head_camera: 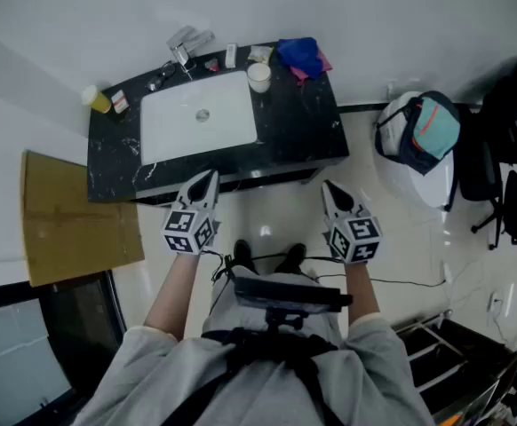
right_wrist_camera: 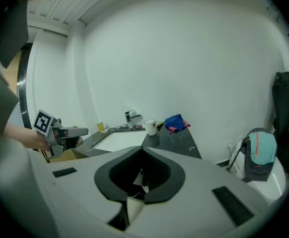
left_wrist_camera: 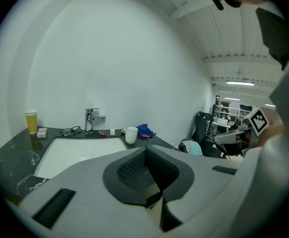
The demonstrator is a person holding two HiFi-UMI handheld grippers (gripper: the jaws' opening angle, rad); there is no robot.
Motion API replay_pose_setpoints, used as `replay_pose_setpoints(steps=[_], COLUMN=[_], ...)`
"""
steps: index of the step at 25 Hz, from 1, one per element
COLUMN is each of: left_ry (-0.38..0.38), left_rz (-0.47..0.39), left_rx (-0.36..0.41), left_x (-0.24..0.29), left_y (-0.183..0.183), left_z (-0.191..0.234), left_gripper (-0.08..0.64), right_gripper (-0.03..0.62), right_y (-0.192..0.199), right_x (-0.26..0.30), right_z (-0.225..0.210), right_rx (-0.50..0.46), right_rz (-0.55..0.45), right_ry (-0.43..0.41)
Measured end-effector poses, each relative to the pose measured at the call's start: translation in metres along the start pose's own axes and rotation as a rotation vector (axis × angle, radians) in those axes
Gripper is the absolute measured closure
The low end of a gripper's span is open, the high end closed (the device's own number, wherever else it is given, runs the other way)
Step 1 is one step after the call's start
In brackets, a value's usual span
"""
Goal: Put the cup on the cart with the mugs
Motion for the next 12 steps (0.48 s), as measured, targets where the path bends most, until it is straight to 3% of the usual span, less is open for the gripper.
replay_pose_setpoints(steps=[6, 12], left_ry=[-0.005, 0.018], left_rz=[0.003, 0.012], left_rx=[0.002, 0.029], left_x=[0.016, 0.039], left_y=[-0.011, -0.039], left_z=[-0.040, -0.046], left_gripper=[0.558, 0.558], right_gripper=[0.594, 0.594], right_y=[-0.011, -0.027], right_x=[-0.015, -0.005], right_z=[-0.022, -0.038], right_rx=[-0.041, -0.046], right_rz=[0.024, 0.025], right_ry=[-0.044, -0.067])
Point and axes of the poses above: the fingertips, and each gripper's own axes: x forward along the fingers, z to its left, y out of its underside, the point moved 3 cm from there along -x, backward along the fingers, and after that the axes turned 14 degrees about -y, right-handed, at the moved point
